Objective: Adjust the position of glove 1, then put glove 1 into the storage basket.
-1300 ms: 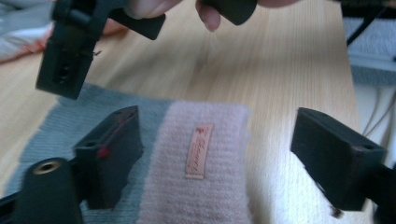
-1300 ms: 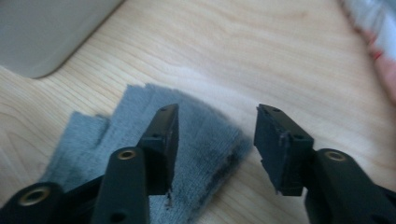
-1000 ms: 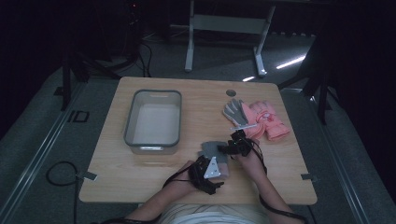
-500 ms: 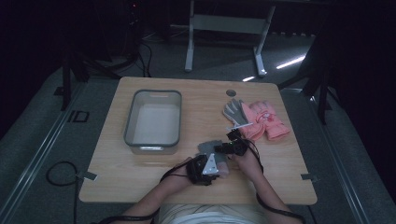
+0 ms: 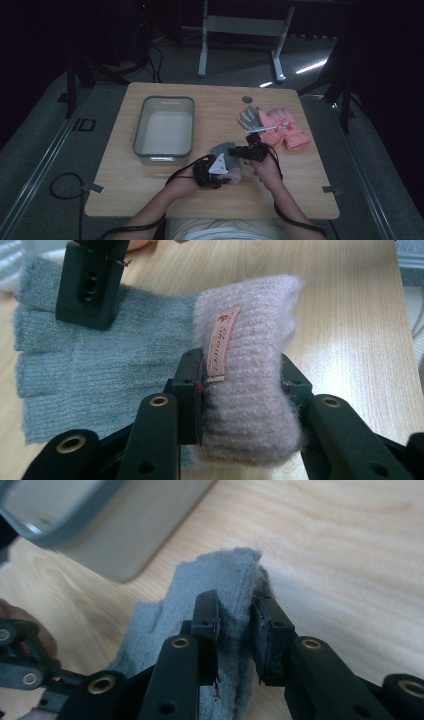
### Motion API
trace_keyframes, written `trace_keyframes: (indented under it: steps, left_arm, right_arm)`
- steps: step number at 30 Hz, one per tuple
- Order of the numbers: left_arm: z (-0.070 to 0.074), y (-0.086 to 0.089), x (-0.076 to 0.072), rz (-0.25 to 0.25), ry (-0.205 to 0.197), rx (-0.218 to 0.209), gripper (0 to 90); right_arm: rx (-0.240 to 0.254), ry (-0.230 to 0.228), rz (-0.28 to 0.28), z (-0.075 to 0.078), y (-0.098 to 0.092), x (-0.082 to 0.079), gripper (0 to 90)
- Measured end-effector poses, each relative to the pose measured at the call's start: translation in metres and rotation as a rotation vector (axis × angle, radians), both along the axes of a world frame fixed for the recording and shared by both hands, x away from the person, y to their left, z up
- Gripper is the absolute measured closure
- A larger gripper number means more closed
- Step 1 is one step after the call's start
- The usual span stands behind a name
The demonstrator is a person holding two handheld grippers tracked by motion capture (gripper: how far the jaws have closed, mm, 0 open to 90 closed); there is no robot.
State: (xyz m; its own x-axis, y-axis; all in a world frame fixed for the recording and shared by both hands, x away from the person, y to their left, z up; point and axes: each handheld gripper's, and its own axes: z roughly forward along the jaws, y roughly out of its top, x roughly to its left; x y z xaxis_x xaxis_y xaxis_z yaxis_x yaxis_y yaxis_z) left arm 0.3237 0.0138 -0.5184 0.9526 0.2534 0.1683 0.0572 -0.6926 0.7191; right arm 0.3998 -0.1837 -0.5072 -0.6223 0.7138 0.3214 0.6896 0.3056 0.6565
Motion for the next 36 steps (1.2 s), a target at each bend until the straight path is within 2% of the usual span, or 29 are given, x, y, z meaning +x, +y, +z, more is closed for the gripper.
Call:
trace_keyframes:
  steps: [2, 3, 8, 12, 14, 18, 22, 27, 33, 36]
  left_arm:
    - [0.004, 0.001, 0.001, -0.002, 0.002, 0.002, 63.2]
    - [0.012, 0.003, 0.005, -0.012, -0.008, 0.012, 63.2]
    - [0.027, 0.008, 0.011, -0.034, -0.048, 0.027, 63.3]
    - [0.037, 0.011, 0.016, -0.036, -0.049, 0.021, 63.2]
    - [0.043, 0.012, 0.018, -0.038, -0.065, 0.038, 63.3]
    - [0.055, 0.017, 0.023, -0.039, -0.071, 0.052, 63.6]
    - [0.066, 0.027, 0.028, -0.024, -0.074, 0.046, 63.5]
    - [0.07, 0.037, 0.031, 0.01, -0.085, 0.037, 63.6]
    - [0.081, 0.056, 0.036, 0.044, -0.107, 0.04, 63.7]
    - [0.087, 0.067, 0.039, 0.054, -0.118, 0.055, 63.7]
  right_arm:
    - [0.0, -0.008, 0.0, 0.003, 0.0, 0.0, 74.3]
    - [0.005, -0.012, -0.002, 0.006, 0.0, 0.001, 74.4]
    - [0.024, -0.051, -0.003, 0.025, 0.002, 0.006, 74.4]
    - [0.029, -0.069, -0.005, 0.036, 0.005, 0.009, 74.4]
    - [0.026, -0.08, 0.001, 0.041, 0.006, 0.011, 74.4]
    - [0.035, -0.095, 0.005, 0.052, 0.012, 0.015, 74.5]
    - [0.045, -0.107, 0.013, 0.062, 0.02, 0.021, 74.5]
    - [0.041, -0.129, 0.033, 0.076, 0.036, 0.026, 74.6]
    - [0.037, -0.164, 0.061, 0.092, 0.057, 0.033, 74.6]
    - [0.039, -0.174, 0.075, 0.099, 0.068, 0.037, 74.6]
